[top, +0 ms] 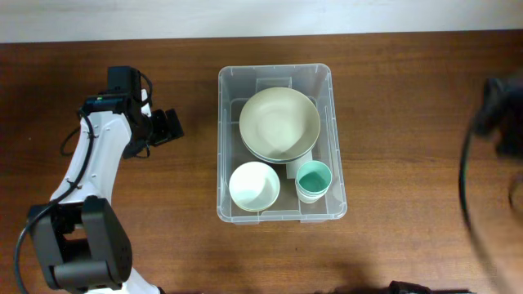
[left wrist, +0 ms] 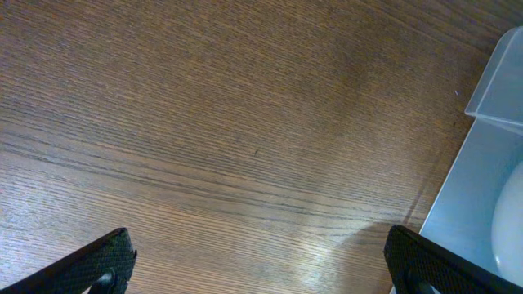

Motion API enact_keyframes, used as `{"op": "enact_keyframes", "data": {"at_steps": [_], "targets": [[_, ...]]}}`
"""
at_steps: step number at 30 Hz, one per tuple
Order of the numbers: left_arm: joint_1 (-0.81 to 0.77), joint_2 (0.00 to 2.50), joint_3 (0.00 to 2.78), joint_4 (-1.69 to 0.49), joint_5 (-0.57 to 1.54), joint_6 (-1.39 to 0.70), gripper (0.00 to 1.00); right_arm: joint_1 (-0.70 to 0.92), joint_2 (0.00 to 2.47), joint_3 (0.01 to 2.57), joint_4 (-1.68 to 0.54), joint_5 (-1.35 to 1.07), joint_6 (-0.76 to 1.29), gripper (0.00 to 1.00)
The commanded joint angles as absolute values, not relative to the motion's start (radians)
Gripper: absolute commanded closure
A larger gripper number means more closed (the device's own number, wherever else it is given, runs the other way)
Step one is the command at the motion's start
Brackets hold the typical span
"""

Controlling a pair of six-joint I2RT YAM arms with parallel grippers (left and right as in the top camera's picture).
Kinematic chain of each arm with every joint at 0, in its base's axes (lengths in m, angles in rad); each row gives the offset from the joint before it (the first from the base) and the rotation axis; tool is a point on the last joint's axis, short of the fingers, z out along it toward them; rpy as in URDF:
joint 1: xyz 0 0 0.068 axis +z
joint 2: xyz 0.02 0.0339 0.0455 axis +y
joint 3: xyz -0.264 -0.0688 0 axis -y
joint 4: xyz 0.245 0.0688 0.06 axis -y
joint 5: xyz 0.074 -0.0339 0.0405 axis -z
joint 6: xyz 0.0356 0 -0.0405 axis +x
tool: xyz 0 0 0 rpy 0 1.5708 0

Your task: Pack container

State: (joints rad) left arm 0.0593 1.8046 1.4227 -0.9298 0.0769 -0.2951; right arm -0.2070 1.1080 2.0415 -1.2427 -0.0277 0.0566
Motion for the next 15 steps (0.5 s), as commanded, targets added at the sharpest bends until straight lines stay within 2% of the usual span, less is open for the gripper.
{"op": "enact_keyframes", "data": {"at_steps": [1, 6, 11, 15], "targets": [[0.062, 1.801, 1.444, -0.928, 0.07, -0.295, 0.01, -0.136, 0.961, 2.03, -1.248, -0.04, 0.059, 0.01], [0.062, 1.801, 1.444, -0.928, 0.07, -0.295, 0.01, 0.003, 0.698, 1.95, -1.33, -0.041, 0.06, 0.01], [0.062, 1.801, 1.444, -0.928, 0.07, -0.295, 0.01, 0.036, 0.572, 1.794, -1.341, -0.041, 0.06, 0.01], [0.062, 1.801, 1.444, -0.928, 0.07, -0.295, 0.0, 0.038, 0.465, 1.471, -1.203, -0.032, 0.059, 0.01]]}}
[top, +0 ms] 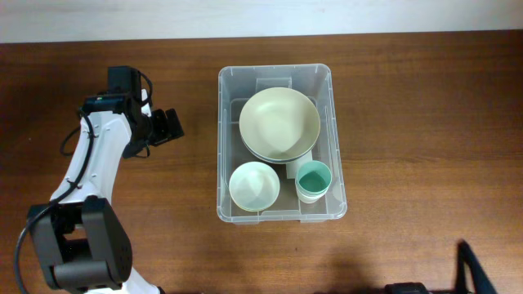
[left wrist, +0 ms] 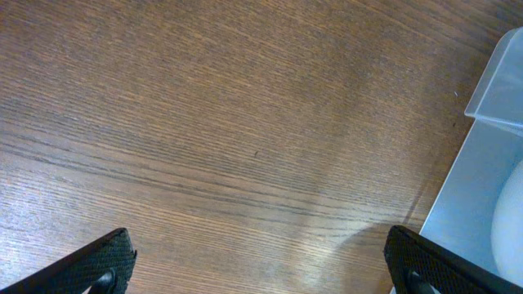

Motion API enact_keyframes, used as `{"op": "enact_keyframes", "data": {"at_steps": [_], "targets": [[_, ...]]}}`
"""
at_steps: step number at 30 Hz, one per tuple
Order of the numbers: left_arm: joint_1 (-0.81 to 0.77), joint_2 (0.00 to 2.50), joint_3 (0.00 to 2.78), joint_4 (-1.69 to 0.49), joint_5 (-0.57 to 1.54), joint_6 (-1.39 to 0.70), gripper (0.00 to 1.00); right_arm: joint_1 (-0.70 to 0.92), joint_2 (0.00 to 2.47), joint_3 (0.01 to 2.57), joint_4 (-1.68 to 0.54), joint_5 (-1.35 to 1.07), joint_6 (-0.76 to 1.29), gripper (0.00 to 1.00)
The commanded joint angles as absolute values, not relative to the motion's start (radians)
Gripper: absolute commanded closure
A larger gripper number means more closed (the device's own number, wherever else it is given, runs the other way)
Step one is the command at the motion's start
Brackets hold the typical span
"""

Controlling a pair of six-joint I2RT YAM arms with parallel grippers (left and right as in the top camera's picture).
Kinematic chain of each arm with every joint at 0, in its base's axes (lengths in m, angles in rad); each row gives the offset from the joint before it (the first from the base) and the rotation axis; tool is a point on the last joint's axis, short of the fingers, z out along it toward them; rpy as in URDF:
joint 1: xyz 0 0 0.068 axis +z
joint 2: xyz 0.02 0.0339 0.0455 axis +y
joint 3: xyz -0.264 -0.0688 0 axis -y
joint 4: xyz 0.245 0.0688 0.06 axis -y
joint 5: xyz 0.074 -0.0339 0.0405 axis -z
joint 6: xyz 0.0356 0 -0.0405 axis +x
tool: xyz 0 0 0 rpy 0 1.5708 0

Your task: Pack container

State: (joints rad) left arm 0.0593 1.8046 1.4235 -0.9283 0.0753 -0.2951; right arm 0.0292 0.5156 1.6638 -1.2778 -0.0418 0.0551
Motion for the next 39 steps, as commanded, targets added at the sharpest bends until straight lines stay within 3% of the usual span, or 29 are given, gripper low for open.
{"op": "enact_keyframes", "data": {"at_steps": [1, 9, 12, 23, 39], "targets": [[0.062, 1.801, 1.444, -0.928, 0.07, -0.295, 0.01, 0.038, 0.445, 1.396, -1.145, -0.029, 0.059, 0.01], [0.062, 1.801, 1.444, -0.928, 0.07, -0.295, 0.01, 0.038, 0.184, 0.611, -0.316, -0.03, 0.033, 0.01], [0.062, 1.801, 1.444, -0.928, 0.07, -0.295, 0.0, 0.038, 0.083, 0.379, -0.105, -0.03, 0.034, 0.01], [0.062, 1.801, 1.444, -0.928, 0.07, -0.295, 0.01, 0.038, 0.004, 0.088, 0.121, 0.004, 0.034, 0.01], [0.062, 1.801, 1.444, -0.928, 0.07, -0.295, 0.0, 0.038, 0.003, 0.006, 0.014, 0.106, 0.034, 0.01]]}}
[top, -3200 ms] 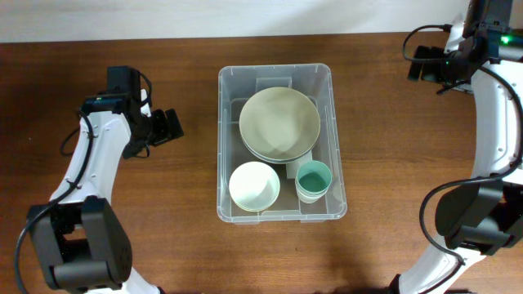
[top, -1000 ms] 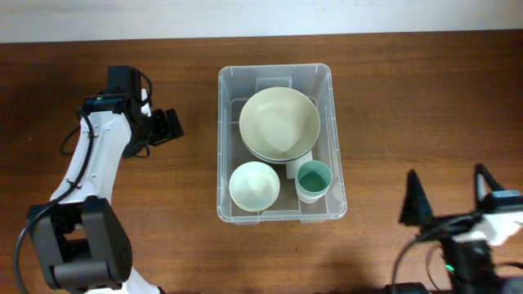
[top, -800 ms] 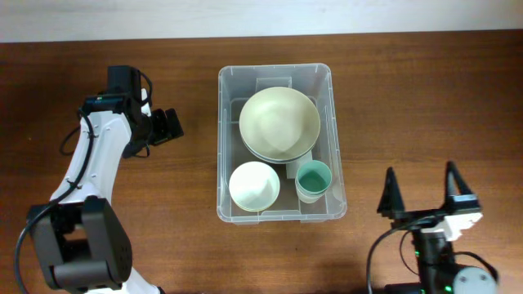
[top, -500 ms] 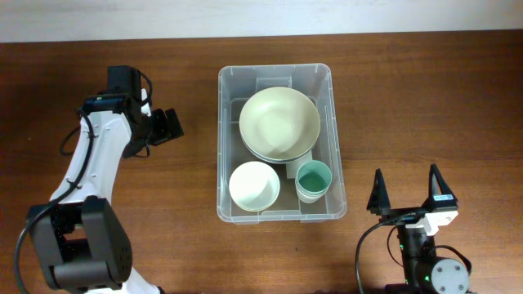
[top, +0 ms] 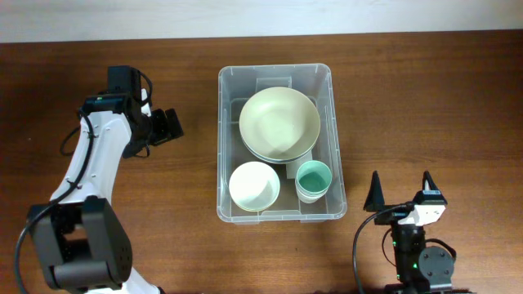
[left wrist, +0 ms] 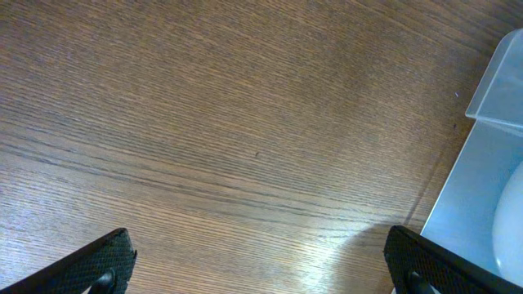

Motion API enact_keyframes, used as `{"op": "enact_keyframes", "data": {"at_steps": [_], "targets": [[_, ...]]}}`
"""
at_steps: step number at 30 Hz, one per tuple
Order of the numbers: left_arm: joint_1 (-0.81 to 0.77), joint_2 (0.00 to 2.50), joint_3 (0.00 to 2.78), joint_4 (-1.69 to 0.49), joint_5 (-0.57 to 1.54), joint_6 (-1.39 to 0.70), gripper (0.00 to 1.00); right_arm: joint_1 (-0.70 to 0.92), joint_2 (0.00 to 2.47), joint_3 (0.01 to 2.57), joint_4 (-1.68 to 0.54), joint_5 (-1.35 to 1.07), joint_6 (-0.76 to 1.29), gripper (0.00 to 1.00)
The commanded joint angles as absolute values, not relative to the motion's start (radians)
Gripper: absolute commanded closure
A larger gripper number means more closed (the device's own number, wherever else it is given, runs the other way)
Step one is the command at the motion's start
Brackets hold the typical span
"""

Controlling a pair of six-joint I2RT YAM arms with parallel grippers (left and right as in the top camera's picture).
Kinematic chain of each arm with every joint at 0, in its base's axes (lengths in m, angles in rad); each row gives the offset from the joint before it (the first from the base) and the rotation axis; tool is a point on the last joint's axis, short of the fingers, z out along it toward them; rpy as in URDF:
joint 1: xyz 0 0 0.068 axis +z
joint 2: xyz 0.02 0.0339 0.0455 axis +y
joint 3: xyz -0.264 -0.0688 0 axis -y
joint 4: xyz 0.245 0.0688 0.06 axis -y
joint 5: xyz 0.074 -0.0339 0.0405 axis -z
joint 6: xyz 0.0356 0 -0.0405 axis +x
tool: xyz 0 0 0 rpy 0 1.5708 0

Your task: Pack container

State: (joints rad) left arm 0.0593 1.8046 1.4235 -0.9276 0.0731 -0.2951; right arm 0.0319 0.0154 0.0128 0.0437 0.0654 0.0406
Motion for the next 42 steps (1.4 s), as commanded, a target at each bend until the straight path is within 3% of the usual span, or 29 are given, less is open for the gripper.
{"op": "enact_keyframes", "data": {"at_steps": [1, 42], "targets": [[0.062, 1.801, 1.444, -0.928, 0.07, -0.295, 0.01, 0.038, 0.003, 0.006, -0.003, 0.105, 0.034, 0.01], [0.049, 1.745, 1.443, -0.928, 0.062, -0.295, 0.01, 0.038, 0.004, 0.006, -0.072, 0.099, 0.034, 0.01]]}}
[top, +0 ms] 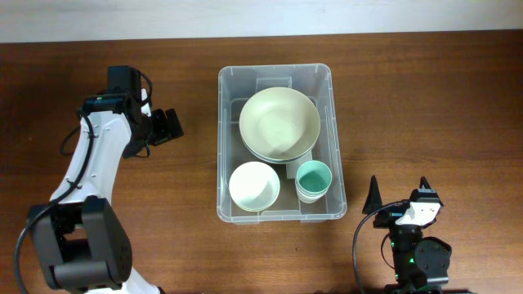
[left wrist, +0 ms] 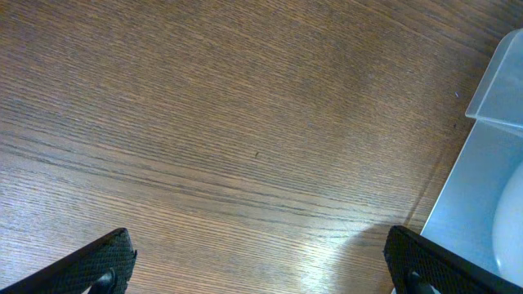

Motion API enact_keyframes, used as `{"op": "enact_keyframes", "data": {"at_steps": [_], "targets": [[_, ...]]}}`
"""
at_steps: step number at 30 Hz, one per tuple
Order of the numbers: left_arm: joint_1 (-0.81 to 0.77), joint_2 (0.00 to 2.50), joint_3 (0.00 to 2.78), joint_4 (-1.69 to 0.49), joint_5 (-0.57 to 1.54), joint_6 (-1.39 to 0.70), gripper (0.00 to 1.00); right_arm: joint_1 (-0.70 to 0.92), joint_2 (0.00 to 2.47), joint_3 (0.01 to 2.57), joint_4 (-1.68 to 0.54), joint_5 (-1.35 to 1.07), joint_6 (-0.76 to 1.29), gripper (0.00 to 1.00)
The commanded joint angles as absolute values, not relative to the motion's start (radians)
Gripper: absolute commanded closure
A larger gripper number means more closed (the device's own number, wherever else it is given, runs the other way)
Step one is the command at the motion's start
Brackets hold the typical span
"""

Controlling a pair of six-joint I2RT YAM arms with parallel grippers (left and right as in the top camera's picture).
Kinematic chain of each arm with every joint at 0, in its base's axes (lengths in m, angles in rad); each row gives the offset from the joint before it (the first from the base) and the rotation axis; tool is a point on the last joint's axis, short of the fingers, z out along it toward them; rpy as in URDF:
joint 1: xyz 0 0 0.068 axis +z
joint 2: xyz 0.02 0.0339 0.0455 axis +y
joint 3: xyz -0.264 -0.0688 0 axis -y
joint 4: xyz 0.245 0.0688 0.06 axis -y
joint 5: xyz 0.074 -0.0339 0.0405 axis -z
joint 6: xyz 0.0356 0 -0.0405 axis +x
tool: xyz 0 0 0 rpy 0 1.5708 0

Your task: Pack container

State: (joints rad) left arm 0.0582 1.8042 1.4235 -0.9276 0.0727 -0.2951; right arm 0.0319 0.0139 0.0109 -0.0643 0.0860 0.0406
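The clear plastic container stands mid-table. Inside it lie a large cream bowl at the back, a small white bowl front left and a teal cup front right. My left gripper hovers open over bare wood just left of the container. In the left wrist view the left gripper holds nothing, and the container's corner shows at the right edge. My right gripper is open and empty near the front edge, right of the container.
The brown wooden table runs around the container on all sides. A pale wall strip borders the far edge. The right arm's base sits at the front right.
The right gripper has sunk slightly toward the front edge. The left gripper and the container's contents have not moved.
At first the right arm was a blur at the right edge of the table. Then only a sliver of it showed at the bottom right. After that it stood folded front right of the container, open, where it remains. The left gripper stayed open left of the container throughout.
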Motion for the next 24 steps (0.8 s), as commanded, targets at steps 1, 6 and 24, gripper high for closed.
{"op": "enact_keyframes", "data": {"at_steps": [1, 6, 24], "targets": [[0.044, 1.705, 1.443, -0.928, 0.059, -0.295, 0.0, 0.038, 0.004, 0.006, -0.072, 0.099, 0.034, 0.01], [0.017, 1.342, 1.443, -0.931, 0.028, -0.294, 0.0, 0.038, 0.004, 0.006, -0.072, 0.099, 0.034, 0.01], [0.018, 0.336, 1.391, -1.328, -0.076, -0.295, 0.01, 0.038, 0.004, 0.006, -0.072, 0.099, 0.034, 0.01]]}}
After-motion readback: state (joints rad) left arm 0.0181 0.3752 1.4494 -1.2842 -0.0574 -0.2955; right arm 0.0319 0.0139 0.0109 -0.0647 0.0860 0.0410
